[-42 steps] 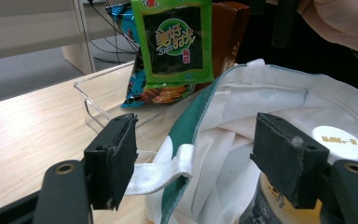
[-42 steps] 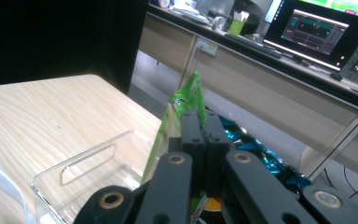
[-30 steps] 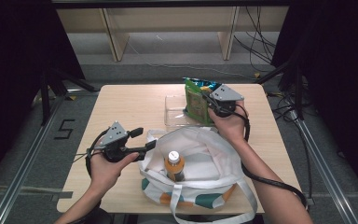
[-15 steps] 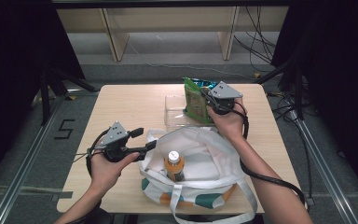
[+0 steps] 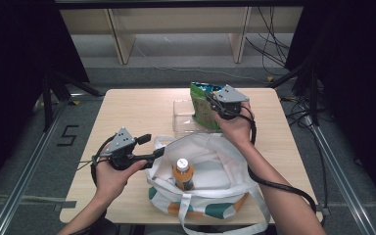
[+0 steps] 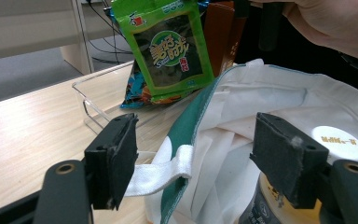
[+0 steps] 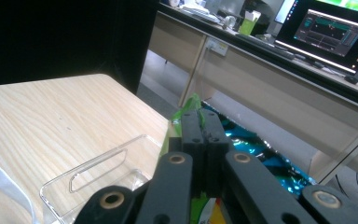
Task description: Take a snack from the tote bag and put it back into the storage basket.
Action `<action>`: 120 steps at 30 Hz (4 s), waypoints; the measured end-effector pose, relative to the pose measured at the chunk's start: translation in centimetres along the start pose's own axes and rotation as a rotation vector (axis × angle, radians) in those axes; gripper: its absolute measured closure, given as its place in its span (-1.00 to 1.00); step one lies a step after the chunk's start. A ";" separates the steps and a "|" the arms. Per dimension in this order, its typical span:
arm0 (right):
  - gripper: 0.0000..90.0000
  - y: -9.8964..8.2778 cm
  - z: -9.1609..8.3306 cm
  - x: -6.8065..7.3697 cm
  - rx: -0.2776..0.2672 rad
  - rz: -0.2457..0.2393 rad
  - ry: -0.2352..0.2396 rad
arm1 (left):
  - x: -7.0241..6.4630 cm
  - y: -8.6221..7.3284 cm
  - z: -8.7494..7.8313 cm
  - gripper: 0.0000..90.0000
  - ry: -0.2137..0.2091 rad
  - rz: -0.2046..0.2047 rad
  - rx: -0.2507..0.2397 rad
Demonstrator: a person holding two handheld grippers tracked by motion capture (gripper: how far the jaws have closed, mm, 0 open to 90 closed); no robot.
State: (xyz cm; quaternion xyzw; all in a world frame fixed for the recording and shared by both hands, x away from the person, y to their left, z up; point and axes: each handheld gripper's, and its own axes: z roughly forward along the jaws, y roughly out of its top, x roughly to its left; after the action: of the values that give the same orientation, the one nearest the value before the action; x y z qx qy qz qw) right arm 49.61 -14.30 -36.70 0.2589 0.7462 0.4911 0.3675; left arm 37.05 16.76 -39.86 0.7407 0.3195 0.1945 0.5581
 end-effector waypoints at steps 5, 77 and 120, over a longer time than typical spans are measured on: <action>1.00 0.5 0.0 0.2 -0.009 0.029 0.015 | 0.0 0.0 0.0 -0.33 0.000 0.000 0.000; 0.98 -0.5 -0.4 -0.7 0.162 0.003 0.041 | -0.2 -0.2 0.0 -0.33 -0.006 0.006 0.009; 1.00 0.0 1.1 0.2 0.084 -0.060 0.079 | 0.0 -0.3 0.0 -0.33 -0.001 0.005 0.014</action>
State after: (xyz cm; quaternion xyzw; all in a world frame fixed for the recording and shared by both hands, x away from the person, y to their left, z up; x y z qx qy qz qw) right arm 50.37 -13.59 -37.06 0.2321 0.7875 0.4580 0.3409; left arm 36.99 16.83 -40.10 0.7454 0.3188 0.1934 0.5526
